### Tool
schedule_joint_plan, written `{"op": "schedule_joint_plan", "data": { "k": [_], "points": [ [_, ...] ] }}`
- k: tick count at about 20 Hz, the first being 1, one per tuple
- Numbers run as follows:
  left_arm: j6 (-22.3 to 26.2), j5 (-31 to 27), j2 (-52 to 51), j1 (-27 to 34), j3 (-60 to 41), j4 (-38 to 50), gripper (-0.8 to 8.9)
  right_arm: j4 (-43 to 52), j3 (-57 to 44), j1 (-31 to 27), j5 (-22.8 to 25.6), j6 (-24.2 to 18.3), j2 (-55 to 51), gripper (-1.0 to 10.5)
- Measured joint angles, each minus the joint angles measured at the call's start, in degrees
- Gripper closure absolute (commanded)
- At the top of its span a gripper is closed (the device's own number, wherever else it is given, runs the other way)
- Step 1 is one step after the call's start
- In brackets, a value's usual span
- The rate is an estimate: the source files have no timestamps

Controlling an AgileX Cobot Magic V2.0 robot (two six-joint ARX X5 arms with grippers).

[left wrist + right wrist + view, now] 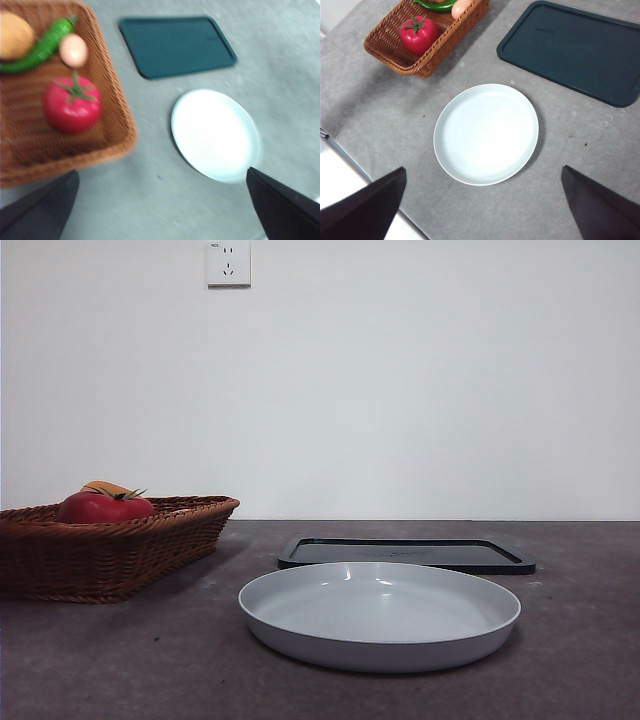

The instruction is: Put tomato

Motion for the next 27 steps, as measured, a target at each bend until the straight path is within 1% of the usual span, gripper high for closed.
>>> {"op": "schedule_joint_plan", "data": {
  "k": [3, 5, 8, 12, 16, 23, 27],
  "points": [
    [0.07, -4.00, 2.64, -0.07, 0.00, 4.24, 2.51, 0.02, 0.00, 0.00, 0.00, 0.00, 0.00, 4.5],
    [0.52, -5.38, 6.01, -0.07, 0.00, 7.56, 2.51, 0.02, 0.00, 0.00, 0.00, 0.00, 0.00, 4.5],
    [1.86, -5.95, 12.26, -0.07, 0.00, 13.44, 2.51, 0.02, 0.00, 0.00, 0.00, 0.00, 0.00, 4.5],
    [4.39, -8.63, 21.70, -0.11, 0.00, 20.37, 2.51, 0.02, 0.00, 0.00, -0.02, 0.00, 0.00, 4.5],
    [6.84, -8.92, 30.18, -0.48, 0.00, 26.27, 2.50, 0.02, 0.00, 0.00, 0.00, 0.00, 0.00, 4.5],
    [8.92, -9.79, 40.57, -0.85, 0.00, 31.63, 2.50, 0.02, 0.00, 0.00, 0.00, 0.00, 0.00, 4.5],
    [9.88, -10.16, 44.11, -0.87, 0.00, 32.26, 2.50, 0.02, 0.00, 0.00, 0.00, 0.00, 0.00, 4.5]
  ]
}}
